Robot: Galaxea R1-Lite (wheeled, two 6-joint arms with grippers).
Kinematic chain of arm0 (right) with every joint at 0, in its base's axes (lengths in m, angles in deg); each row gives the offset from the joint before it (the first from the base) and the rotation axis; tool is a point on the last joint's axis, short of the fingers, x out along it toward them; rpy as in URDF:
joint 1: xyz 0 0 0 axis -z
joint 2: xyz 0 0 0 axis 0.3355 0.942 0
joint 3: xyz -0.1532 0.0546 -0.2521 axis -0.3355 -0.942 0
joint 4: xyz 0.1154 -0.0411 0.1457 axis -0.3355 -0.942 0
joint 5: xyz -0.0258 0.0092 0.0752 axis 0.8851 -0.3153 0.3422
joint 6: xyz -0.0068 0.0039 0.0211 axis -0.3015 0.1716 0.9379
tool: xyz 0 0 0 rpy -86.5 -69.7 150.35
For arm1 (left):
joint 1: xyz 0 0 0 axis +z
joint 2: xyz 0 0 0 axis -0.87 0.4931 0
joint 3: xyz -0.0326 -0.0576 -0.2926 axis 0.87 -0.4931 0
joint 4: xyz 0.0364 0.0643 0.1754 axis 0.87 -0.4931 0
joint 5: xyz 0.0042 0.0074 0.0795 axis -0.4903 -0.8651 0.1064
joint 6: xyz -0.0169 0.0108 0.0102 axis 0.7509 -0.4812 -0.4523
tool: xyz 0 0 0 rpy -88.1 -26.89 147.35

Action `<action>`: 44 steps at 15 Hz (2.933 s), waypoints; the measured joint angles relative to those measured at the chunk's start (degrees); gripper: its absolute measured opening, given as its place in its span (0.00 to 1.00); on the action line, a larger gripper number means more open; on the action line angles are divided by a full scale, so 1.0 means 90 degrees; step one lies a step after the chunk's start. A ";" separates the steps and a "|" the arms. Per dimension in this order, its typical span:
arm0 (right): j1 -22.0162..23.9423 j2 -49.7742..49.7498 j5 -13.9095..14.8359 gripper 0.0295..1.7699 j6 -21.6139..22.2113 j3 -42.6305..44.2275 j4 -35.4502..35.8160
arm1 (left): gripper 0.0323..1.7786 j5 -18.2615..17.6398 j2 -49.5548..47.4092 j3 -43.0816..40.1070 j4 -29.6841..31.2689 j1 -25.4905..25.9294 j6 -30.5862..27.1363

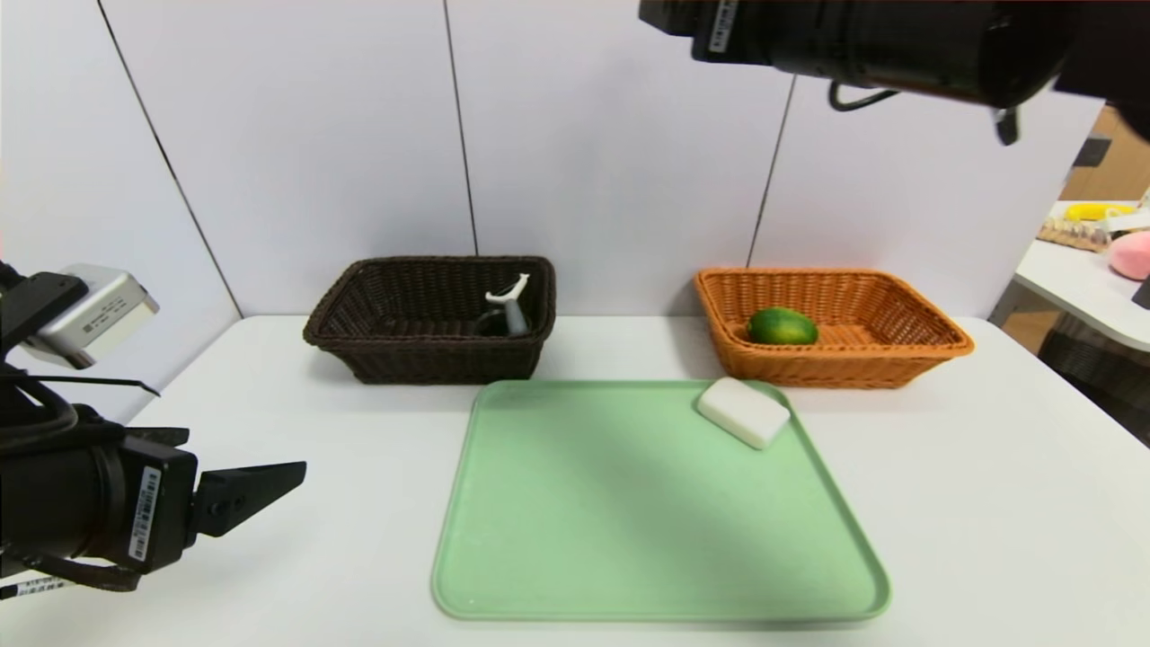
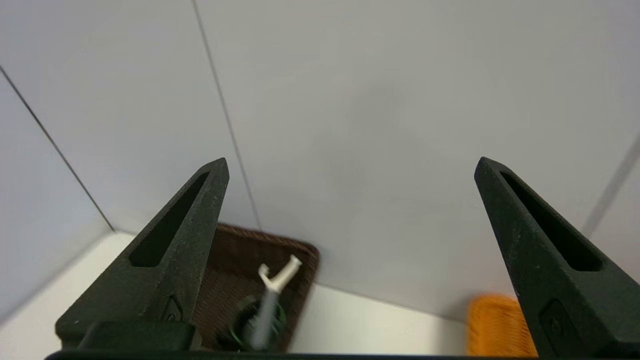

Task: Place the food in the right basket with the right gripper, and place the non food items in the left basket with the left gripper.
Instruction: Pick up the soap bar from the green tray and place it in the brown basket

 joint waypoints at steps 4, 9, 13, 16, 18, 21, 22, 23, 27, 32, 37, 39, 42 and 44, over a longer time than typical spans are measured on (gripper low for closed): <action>0.0318 -0.1185 -0.0150 0.96 0.0119 -0.0638 -0.2183 | 0.95 -0.0037 0.0003 0.0186 0.0000 -0.0014 -0.0030; 0.0753 -0.2431 -0.0187 0.96 0.1052 -0.2324 -0.3369 | 0.95 -0.0050 -0.0058 0.0263 -0.0004 -0.0012 -0.0012; 0.0943 -0.3354 -0.0171 0.96 0.1001 -0.3988 -0.3543 | 0.95 -0.0058 -0.0085 0.0280 0.0064 -0.0014 -0.0022; 0.1025 -0.3896 -0.0386 0.96 0.1020 -0.4953 -0.3531 | 0.95 -0.0061 -0.0085 0.0278 0.0069 -0.0019 -0.0020; 0.1117 -0.4039 -0.0872 0.96 0.1418 -0.5413 -0.3178 | 0.95 -0.0062 -0.0080 0.0268 0.0066 -0.0026 -0.0020; 0.1173 -0.3981 -0.1346 0.96 0.2089 -0.6052 -0.2179 | 0.95 -0.0062 -0.0085 0.0257 0.0058 -0.0028 -0.0020; 0.1182 -0.3929 -0.1368 0.96 0.2123 -0.6331 -0.1856 | 0.95 -0.0068 -0.0088 0.0244 0.0057 -0.0028 -0.0020; 0.1195 -0.3859 -0.1387 0.96 0.2123 -0.6659 -0.1405 | 0.95 -0.0070 -0.0100 0.0226 0.0057 -0.0028 -0.0012; 0.1295 -0.3393 -0.1411 0.96 0.1574 -0.7841 0.0670 | 0.95 -0.0073 -0.0129 0.0211 0.0058 -0.0028 -0.0009; 0.1333 -0.3060 -0.1766 0.96 0.1120 -0.8279 0.1181 | 0.95 -0.0077 -0.0126 0.0198 0.0064 -0.0028 -0.0012; 0.1333 -0.2995 -0.1922 0.96 0.0704 -0.8956 0.2118 | 0.95 -0.0077 -0.0083 0.0232 0.0066 -0.0077 -0.0022; 0.1336 -0.2975 -0.2171 0.96 0.0569 -0.9180 0.2434 | 0.95 -0.0199 -0.0061 0.0229 0.0088 -0.0108 -0.0018; 0.1413 -0.2924 -0.2353 0.96 0.0352 -0.9208 0.2468 | 0.95 -0.0344 -0.0034 0.0229 0.0238 -0.0121 -0.0020; 0.1577 -0.2858 -0.2534 0.96 0.0290 -0.9192 0.2468 | 0.95 -0.0352 -0.0008 0.0232 0.0404 -0.0188 -0.0022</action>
